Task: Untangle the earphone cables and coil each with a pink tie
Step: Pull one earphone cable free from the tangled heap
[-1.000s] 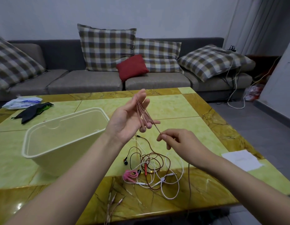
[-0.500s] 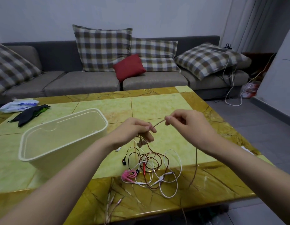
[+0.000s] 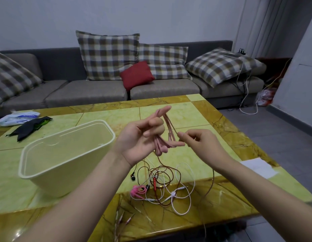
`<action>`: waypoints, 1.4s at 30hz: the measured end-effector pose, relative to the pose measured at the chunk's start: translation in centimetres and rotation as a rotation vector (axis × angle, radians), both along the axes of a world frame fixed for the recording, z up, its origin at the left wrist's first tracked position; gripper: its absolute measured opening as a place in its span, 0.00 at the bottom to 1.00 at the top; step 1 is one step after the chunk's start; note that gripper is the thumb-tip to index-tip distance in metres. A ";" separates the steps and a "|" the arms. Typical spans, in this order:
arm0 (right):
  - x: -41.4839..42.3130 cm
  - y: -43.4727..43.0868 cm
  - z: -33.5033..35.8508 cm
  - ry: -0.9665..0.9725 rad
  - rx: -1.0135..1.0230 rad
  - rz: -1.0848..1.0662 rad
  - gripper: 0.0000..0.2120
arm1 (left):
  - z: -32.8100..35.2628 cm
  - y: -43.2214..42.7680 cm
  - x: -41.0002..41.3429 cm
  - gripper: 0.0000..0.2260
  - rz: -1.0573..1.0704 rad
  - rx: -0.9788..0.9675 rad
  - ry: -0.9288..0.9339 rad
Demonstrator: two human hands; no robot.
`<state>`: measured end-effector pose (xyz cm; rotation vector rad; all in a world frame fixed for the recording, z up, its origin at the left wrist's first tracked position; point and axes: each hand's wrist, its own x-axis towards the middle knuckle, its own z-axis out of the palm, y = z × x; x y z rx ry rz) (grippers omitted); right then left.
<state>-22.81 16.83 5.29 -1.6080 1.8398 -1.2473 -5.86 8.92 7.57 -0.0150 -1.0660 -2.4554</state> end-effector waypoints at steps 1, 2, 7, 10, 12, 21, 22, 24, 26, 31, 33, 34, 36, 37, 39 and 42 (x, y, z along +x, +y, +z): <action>0.5 0.0 -0.2 -0.019 0.016 0.016 0.14 | 0.3 0.1 -0.2 0.16 0.037 0.019 0.017; 0.9 -0.1 -0.4 -0.027 0.034 0.036 0.13 | 0.6 0.3 -0.5 0.16 0.112 0.046 0.008; 2.2 0.5 -0.4 0.017 0.067 0.090 0.13 | 1.9 0.2 -1.3 0.14 0.479 -0.035 -0.141; 2.1 0.8 0.1 0.095 0.100 0.111 0.12 | 1.5 -0.4 -1.1 0.13 0.609 -0.300 -0.357; 2.0 0.9 0.6 0.146 0.120 0.132 0.12 | 0.9 -0.5 -0.9 0.13 0.673 -0.538 -0.551; 0.3 0.5 3.9 0.297 0.051 0.141 0.09 | -1.2 0.7 -0.8 0.16 0.385 -0.835 -0.850; -0.1 0.3 4.1 0.313 0.043 0.130 0.09 | -1.3 0.9 -0.9 0.15 0.365 -0.772 -0.814; -0.8 -0.1 4.2 0.340 0.032 0.090 0.08 | -1.3 1.3 -1.0 0.16 0.329 -0.619 -0.739; -1.4 -0.3 3.9 0.311 0.018 0.064 0.08 | -1.1 1.5 -0.8 0.18 0.297 -0.492 -0.670; -0.7 -0.1 2.4 0.294 0.055 0.073 0.10 | 0.0 2.0 -0.4 0.18 0.332 -0.233 -0.443; -0.2 0.0 1.6 0.276 0.075 0.077 0.11 | 0.2 2.3 -0.3 0.17 0.349 -0.133 -0.363; 0.0 0.1 1.2 0.262 0.086 0.082 0.11 | 0.3 2.5 -0.2 0.16 0.353 -0.086 -0.317; 0.5 0.3 0.3 0.238 0.118 0.102 0.11 | 0.6 2.6 0.1 0.17 0.362 -0.017 -0.225; 0.9 0.6 -0.2 0.227 0.137 0.115 0.11 | 0.7 2.5 0.2 0.17 0.368 0.004 -0.185; 1.8 1.1 -0.9 0.214 0.164 0.143 0.11 | 0.9 2.5 0.3 0.17 0.386 0.062 -0.112; 3.0 1.8 -1.3 0.211 0.165 0.164 0.12 | 0.8 2.7 0.4 0.17 0.450 0.130 -0.074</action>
